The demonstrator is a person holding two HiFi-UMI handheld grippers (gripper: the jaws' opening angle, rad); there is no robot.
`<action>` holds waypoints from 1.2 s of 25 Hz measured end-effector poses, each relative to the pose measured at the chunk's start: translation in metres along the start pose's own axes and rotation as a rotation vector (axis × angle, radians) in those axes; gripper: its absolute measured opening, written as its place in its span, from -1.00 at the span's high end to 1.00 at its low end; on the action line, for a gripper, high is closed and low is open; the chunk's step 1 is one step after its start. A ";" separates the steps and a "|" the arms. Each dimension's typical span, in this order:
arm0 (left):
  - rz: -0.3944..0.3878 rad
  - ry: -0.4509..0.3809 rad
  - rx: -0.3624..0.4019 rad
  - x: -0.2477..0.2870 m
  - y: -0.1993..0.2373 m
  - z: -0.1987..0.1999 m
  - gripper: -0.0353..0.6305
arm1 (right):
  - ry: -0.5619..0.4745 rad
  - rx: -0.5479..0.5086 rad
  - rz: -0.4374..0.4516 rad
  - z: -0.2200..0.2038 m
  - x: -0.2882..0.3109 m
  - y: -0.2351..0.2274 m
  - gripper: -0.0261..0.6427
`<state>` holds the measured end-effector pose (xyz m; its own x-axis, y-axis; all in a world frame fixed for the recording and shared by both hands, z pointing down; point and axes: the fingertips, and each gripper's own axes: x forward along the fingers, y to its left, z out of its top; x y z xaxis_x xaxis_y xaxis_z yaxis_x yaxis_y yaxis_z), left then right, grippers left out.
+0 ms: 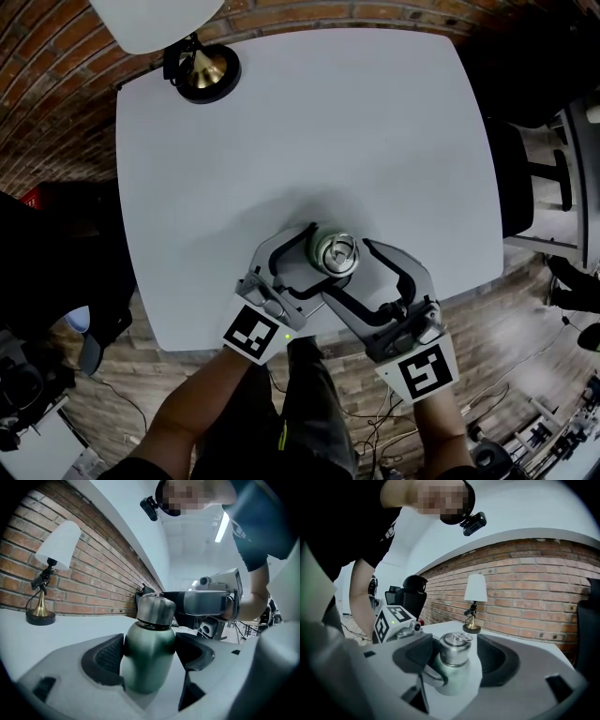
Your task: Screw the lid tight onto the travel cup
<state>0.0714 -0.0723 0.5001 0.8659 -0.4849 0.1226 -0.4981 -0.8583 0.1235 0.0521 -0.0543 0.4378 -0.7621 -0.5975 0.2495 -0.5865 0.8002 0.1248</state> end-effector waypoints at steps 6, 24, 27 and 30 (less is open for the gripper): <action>-0.005 -0.006 0.007 0.000 0.000 0.001 -0.18 | 0.015 0.008 0.145 0.001 0.007 -0.006 0.08; -0.007 0.002 0.017 0.000 0.000 0.001 -0.18 | -0.057 0.143 0.032 0.000 0.015 -0.009 0.17; -0.004 -0.002 0.031 0.000 0.001 0.001 -0.18 | -0.088 0.120 -0.194 0.004 0.012 -0.012 0.16; 0.001 0.001 0.033 0.000 0.000 0.001 -0.18 | -0.119 0.179 -0.376 0.002 0.010 -0.012 0.16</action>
<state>0.0712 -0.0722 0.4991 0.8656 -0.4852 0.1237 -0.4968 -0.8631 0.0909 0.0513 -0.0697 0.4369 -0.5068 -0.8557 0.1048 -0.8595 0.5109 0.0143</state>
